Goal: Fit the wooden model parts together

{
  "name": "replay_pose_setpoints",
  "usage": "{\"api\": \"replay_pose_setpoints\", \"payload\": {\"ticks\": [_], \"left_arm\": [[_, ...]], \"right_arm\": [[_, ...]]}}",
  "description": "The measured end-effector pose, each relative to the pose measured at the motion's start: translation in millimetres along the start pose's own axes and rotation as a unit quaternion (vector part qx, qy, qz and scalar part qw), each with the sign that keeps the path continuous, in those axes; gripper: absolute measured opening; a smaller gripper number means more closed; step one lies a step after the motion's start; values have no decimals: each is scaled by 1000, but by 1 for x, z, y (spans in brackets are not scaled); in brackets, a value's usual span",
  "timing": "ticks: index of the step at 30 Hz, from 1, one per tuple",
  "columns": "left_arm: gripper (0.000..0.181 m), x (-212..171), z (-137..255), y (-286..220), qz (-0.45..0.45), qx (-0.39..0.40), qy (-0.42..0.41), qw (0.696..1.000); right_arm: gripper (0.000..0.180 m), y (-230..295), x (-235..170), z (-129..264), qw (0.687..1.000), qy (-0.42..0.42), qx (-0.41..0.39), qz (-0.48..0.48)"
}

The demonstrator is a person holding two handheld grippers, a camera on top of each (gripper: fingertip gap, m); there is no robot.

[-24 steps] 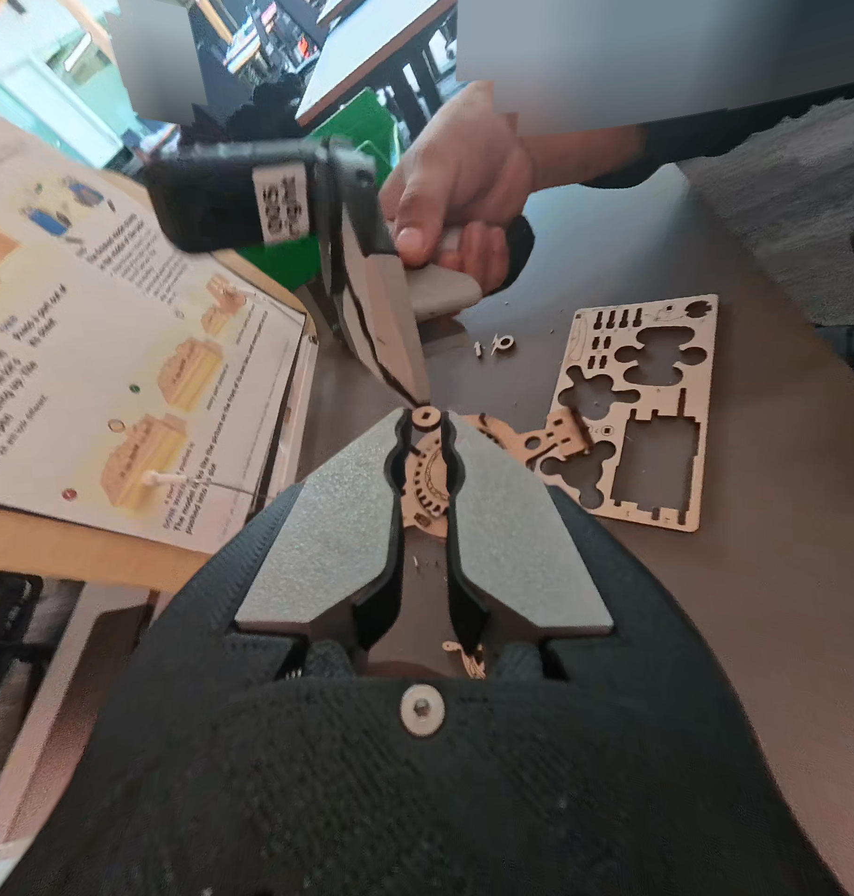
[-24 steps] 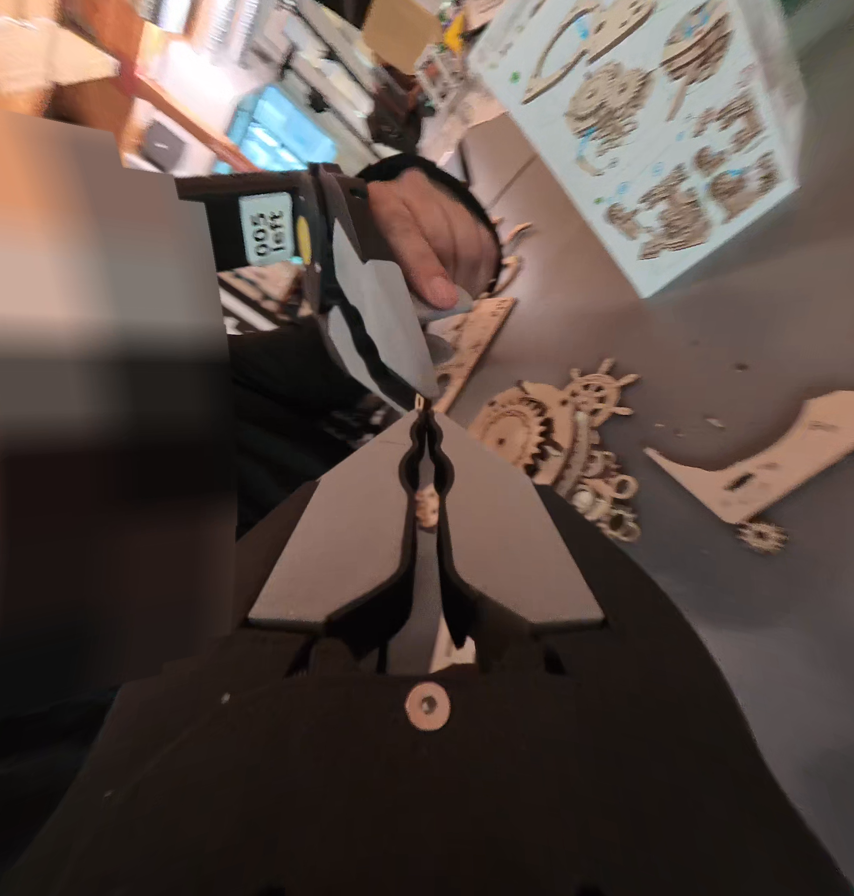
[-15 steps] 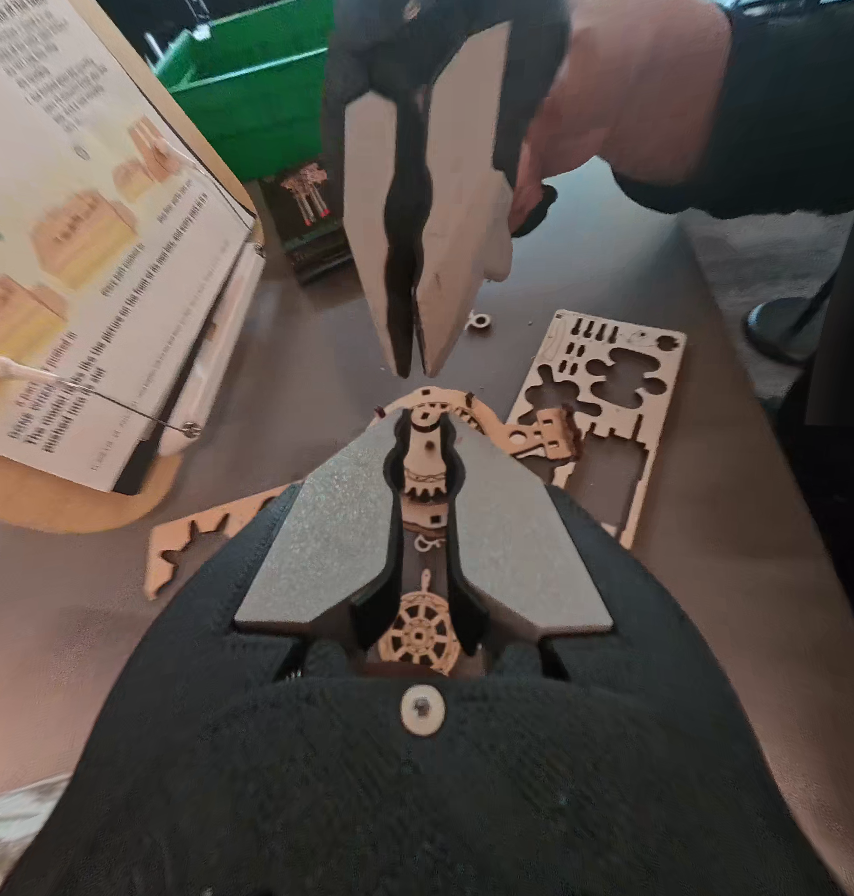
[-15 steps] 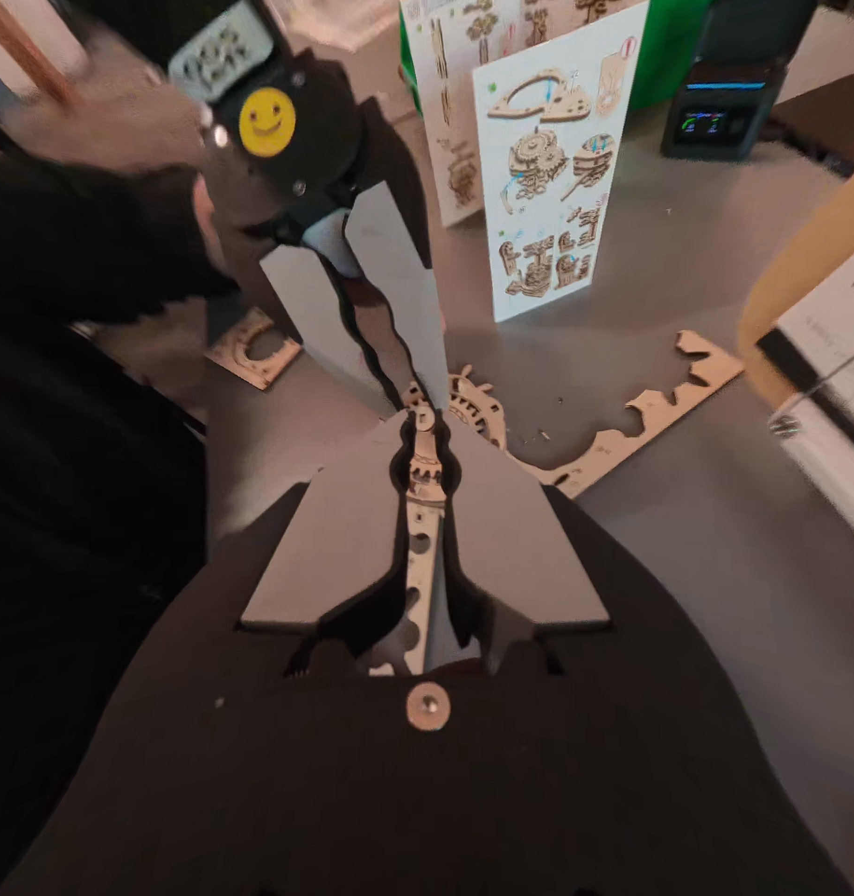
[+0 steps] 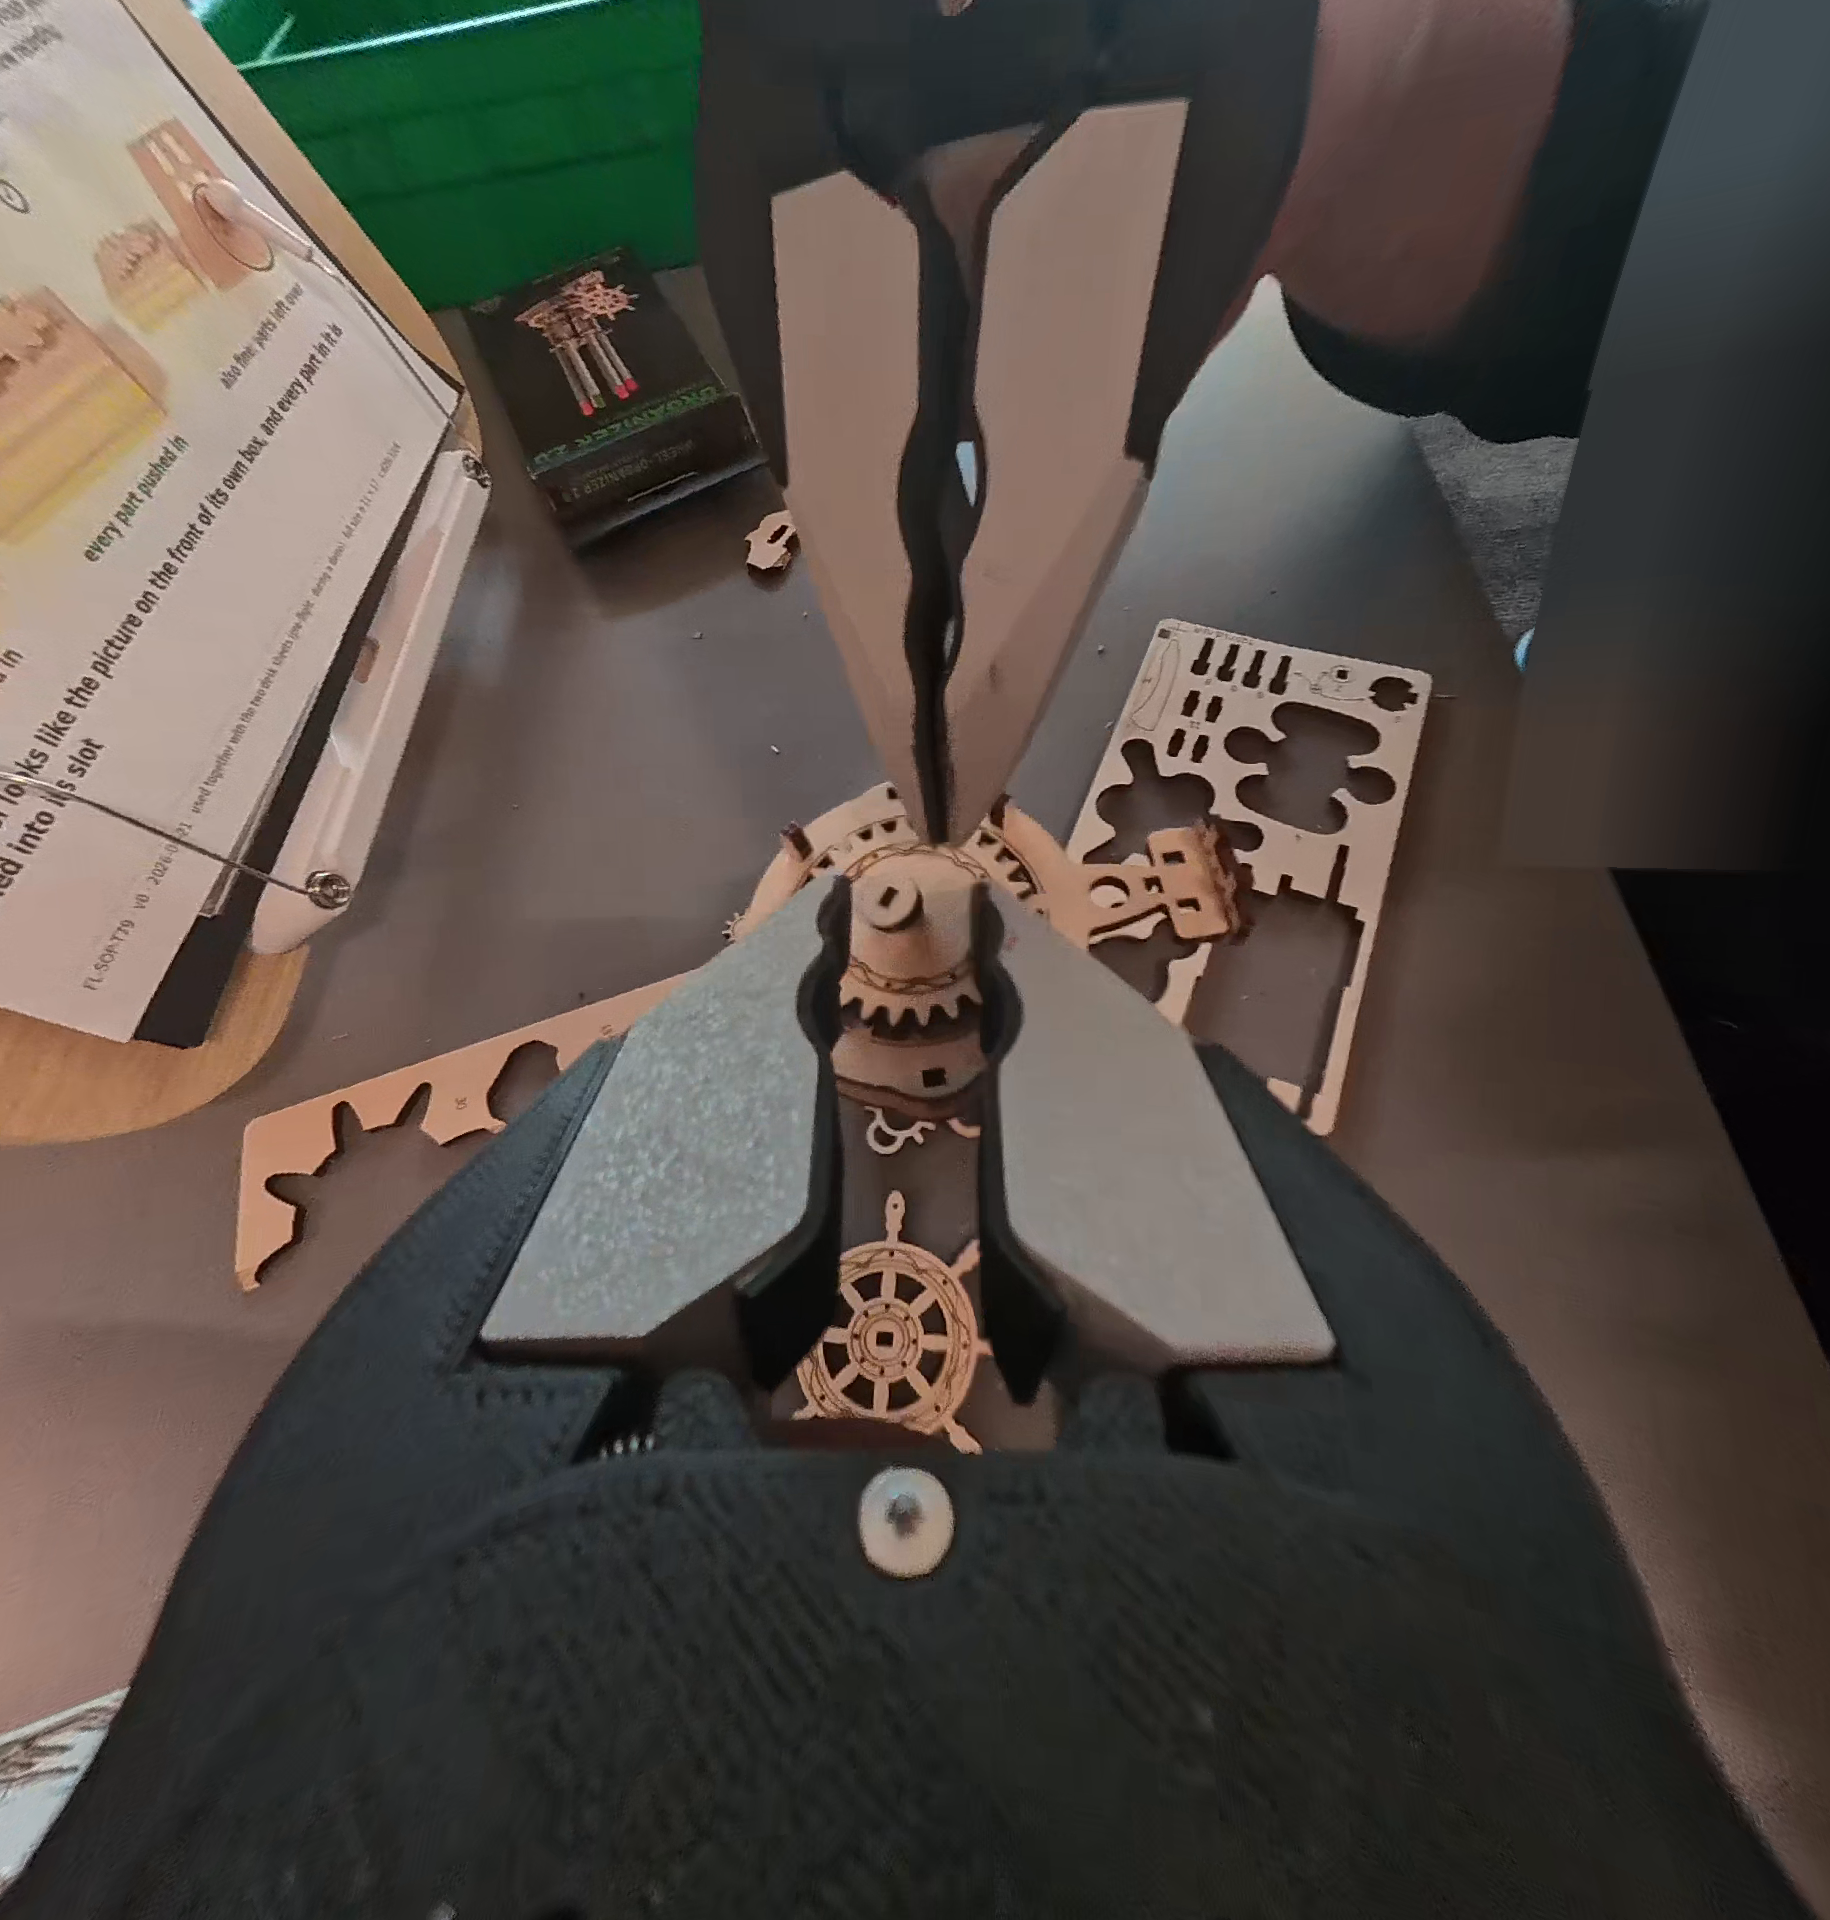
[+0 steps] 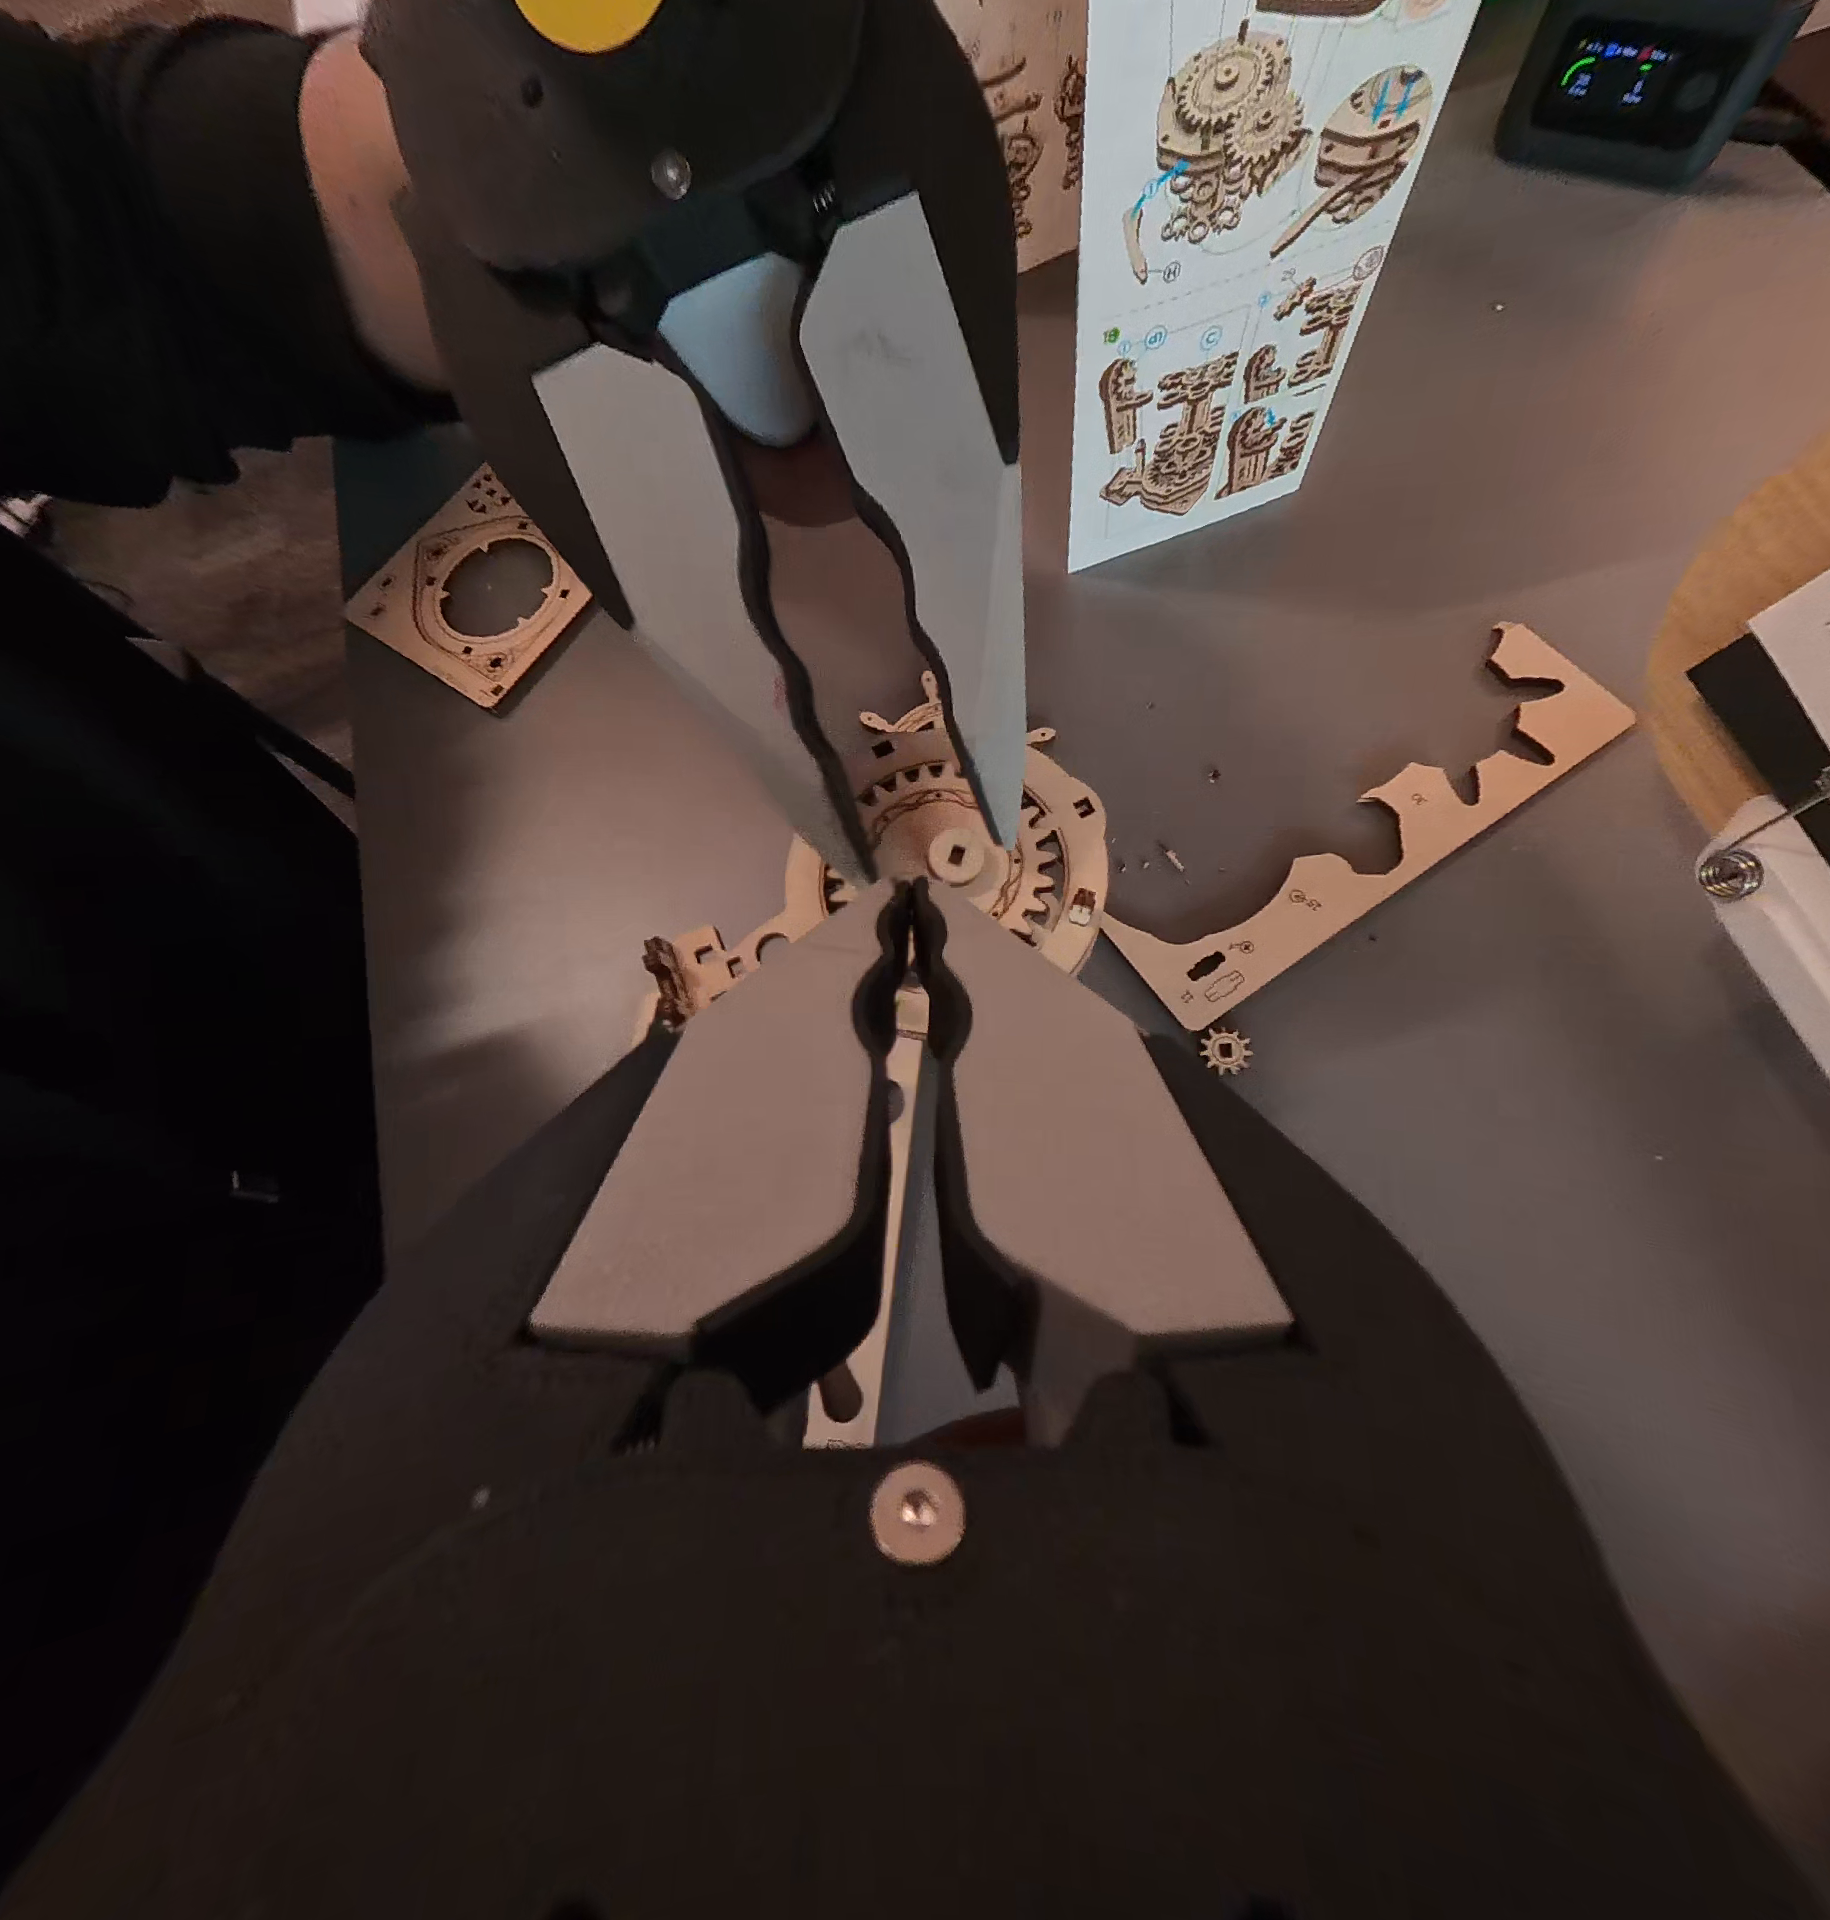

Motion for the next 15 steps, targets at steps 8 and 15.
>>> {"api": "replay_pose_setpoints", "payload": {"ticks": [8, 15], "left_arm": [[22, -3, 8, 8, 19, -18, -5, 1000], [13, -4, 9, 6, -4, -12, 13, 1000]], "right_arm": [[5, -7, 4, 5, 1000, -17, -3, 8], [13, -10, 3, -7, 1000, -10, -14, -5]]}}
Point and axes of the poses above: each gripper's, where its closed fingertips meet, z back along the fingers, x out of its top, y = z × x across the jaws, the point moved 9 cm from there along z, back along the fingers, and after that the axes turned 13 degrees about x, right-handed, at the moved point
